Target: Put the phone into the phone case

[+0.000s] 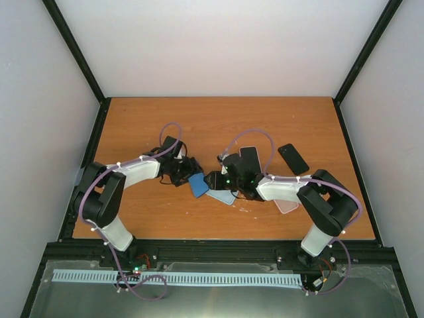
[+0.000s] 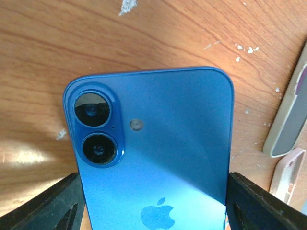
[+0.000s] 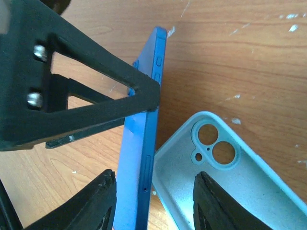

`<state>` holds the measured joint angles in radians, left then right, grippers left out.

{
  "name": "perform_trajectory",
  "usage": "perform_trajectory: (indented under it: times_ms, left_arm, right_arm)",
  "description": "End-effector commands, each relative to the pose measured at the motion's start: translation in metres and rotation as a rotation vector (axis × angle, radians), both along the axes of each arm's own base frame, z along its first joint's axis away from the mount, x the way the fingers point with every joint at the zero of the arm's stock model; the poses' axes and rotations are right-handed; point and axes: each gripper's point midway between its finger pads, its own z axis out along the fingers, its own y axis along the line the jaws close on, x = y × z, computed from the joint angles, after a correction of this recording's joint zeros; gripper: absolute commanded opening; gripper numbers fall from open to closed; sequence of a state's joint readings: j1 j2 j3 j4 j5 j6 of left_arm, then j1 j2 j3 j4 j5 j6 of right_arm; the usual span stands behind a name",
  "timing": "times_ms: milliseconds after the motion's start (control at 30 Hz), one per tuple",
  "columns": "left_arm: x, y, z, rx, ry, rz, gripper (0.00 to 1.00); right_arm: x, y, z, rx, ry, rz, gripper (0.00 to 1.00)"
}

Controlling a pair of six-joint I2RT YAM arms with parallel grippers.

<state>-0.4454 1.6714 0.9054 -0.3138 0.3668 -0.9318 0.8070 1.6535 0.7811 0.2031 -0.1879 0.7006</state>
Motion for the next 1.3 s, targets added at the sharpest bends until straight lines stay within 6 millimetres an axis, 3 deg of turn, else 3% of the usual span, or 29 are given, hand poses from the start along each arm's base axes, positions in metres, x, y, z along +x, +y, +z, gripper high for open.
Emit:
perform_trajectory:
  times_ms: [0,167,400,567,833,967,1067,1267]
  left_arm:
    - [0.007,-0.017,0.031,-0.132,-0.081,0.001,0.55]
    - [0.005,-0.022,0.037,-0.185,-0.107,-0.01,0.54]
    - [-0.001,-0.019,0.036,-0.186,-0.105,-0.009,0.55]
    - [-0.006,-0.02,0.045,-0.208,-0.117,-0.019,0.7]
    - [-0.015,-0.016,0.078,-0.227,-0.178,-0.042,0.92]
    - [-0.02,-0.011,0.089,-0.218,-0.2,-0.039,0.93]
    - [-0.023,-0.009,0.095,-0.224,-0.215,-0.041,0.92]
    - [-0.032,-0.01,0.103,-0.265,-0.239,-0.051,0.91]
  right_arm:
    - [-0.013,0.011,-0.009,0.007,0.051,0.057,0.43]
    - [-0.026,0.022,-0.016,0.0,0.084,0.115,0.39]
    - [-0.022,0.016,-0.008,-0.017,0.028,0.083,0.14]
    - [-0.022,0.012,0.003,-0.03,-0.038,0.104,0.05]
    - [-0.021,-0.002,0.028,-0.117,-0.212,0.185,0.03]
    - [-0.024,-0.009,0.059,-0.126,-0.361,0.24,0.03]
    - [-0.027,-0.02,0.071,-0.163,-0.479,0.269,0.03]
    - [-0.025,-0.045,0.06,-0.356,-0.681,0.345,0.03]
